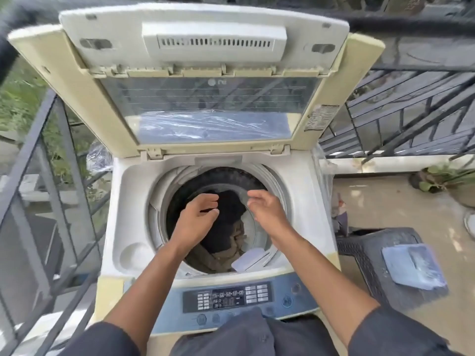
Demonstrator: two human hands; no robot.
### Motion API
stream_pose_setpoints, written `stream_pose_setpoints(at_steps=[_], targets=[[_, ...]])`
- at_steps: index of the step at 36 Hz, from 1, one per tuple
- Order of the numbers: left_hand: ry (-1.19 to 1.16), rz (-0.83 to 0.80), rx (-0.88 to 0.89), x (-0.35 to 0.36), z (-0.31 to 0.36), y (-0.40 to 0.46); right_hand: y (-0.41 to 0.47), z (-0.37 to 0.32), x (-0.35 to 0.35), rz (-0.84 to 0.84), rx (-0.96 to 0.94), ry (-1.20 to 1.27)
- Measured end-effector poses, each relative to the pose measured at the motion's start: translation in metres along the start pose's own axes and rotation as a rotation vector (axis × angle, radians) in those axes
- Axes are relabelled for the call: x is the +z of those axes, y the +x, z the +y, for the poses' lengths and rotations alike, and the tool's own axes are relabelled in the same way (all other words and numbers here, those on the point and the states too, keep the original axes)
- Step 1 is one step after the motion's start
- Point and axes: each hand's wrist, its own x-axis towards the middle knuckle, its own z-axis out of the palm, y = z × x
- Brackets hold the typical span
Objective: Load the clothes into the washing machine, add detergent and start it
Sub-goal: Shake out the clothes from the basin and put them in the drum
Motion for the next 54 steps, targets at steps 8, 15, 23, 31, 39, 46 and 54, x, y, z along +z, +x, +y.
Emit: stream_pose_setpoints(at_steps=[8,15,23,31,39,46,54], targets=[[0.053,-0.051,0.215,0.031,0.054,-0.009,-0.019,-0.006,-0.048,0.104,-0.172,0.105],[-0.122,-0.149,0.241,0.087,0.116,-0.009,-0.030,-0.006,-0.122,0.333,-0.286,0.291],[-0.164,-0.310,0.211,0.191,0.187,0.008,0.005,0.035,-0.242,0.458,-0.209,0.253],[0.031,-0.357,0.118,0.309,0.199,0.072,0.084,0.106,-0.333,0.436,-0.047,0.061],[0.294,-0.366,-0.139,0.401,0.157,0.138,0.190,0.210,-0.363,0.287,0.174,-0.161],[0.423,-0.334,-0.339,0.454,0.112,0.177,0.263,0.280,-0.358,0.166,0.251,-0.371],[0.407,-0.285,-0.488,0.487,0.053,0.214,0.320,0.350,-0.336,0.002,0.234,-0.766]])
